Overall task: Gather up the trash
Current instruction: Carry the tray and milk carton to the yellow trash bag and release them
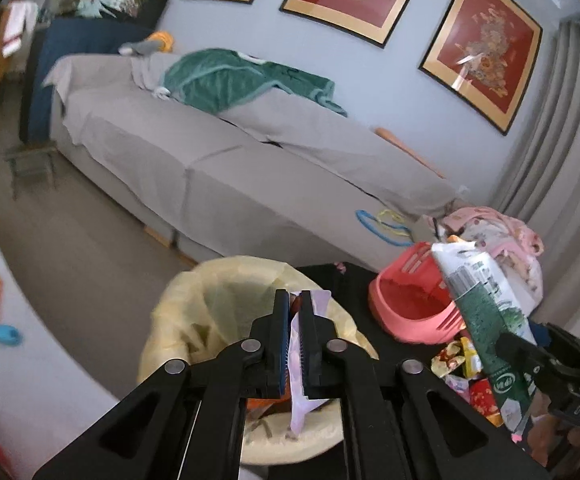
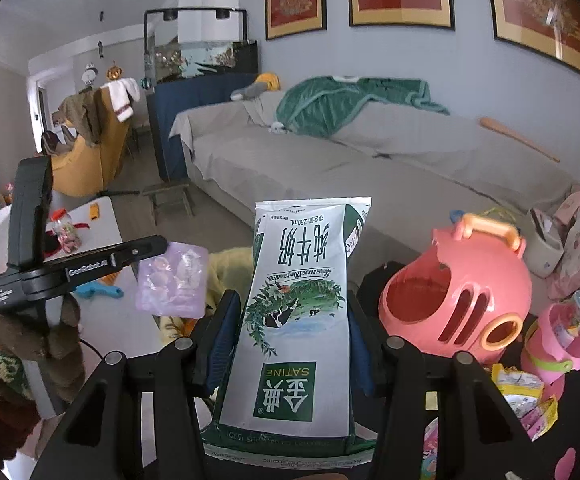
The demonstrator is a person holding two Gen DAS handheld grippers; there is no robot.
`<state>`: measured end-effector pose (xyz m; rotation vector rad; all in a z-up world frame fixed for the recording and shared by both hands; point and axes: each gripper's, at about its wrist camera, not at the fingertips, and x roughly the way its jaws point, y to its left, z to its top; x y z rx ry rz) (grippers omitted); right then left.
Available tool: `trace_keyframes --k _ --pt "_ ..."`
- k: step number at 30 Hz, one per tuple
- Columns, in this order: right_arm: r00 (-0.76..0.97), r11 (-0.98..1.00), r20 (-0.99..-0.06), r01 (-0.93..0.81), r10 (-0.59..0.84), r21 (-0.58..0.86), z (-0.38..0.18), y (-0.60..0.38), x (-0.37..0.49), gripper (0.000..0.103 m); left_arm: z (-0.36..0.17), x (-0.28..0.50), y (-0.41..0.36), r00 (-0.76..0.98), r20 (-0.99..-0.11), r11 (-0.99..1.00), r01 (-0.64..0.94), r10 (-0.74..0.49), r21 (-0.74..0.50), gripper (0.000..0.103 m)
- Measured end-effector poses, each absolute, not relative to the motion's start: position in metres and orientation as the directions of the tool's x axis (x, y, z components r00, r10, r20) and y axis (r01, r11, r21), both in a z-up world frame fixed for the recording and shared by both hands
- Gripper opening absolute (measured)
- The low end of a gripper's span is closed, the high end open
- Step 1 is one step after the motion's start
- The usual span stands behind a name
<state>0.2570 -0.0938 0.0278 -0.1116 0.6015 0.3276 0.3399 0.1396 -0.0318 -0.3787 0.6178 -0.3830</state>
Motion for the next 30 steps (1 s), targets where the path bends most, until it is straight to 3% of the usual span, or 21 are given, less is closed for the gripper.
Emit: trace_keyframes --k 2,4,12,19,23,30 --pt "0.764 0.943 -0.588 -0.332 0.266 -0.004 0.021 -0.094 0.264 0.047 -0.045 0.351 0.139 0.724 -0.489 0.843 0.240 -0.486 -0.482 0.019" --pt "0.749 0.943 -0.607 -0.333 0.264 0.000 0.013 -0.092 0.272 0.047 -0.057 0.358 0.144 0.711 -0.495 0.829 0.225 -0.499 -0.512 0.046" --pt "0.669 0.918 -0.679 -0.397 0.303 0.019 -0.012 -0.067 0.308 0.047 -0.073 0.362 0.183 0.748 -0.521 0.839 0.089 -0.412 -0.537 0.047" --pt "0.475 0.869 -0.789 -0.473 0.390 0.145 -0.061 -0.023 0.363 0.047 -0.087 0.347 0.216 0.766 -0.533 0.836 0.011 -0.360 -0.549 0.047" --pt "0.341 0.877 -0.858 -0.427 0.384 0.222 -0.106 -0.004 0.403 0.047 -0.093 0.339 0.227 0.770 -0.537 0.839 -0.005 -0.344 -0.544 0.047" --pt "0.293 0.896 -0.890 -0.382 0.348 0.225 -0.135 0.003 0.423 0.053 -0.102 0.338 0.229 0.768 -0.536 0.835 -0.002 -0.351 -0.550 0.048"
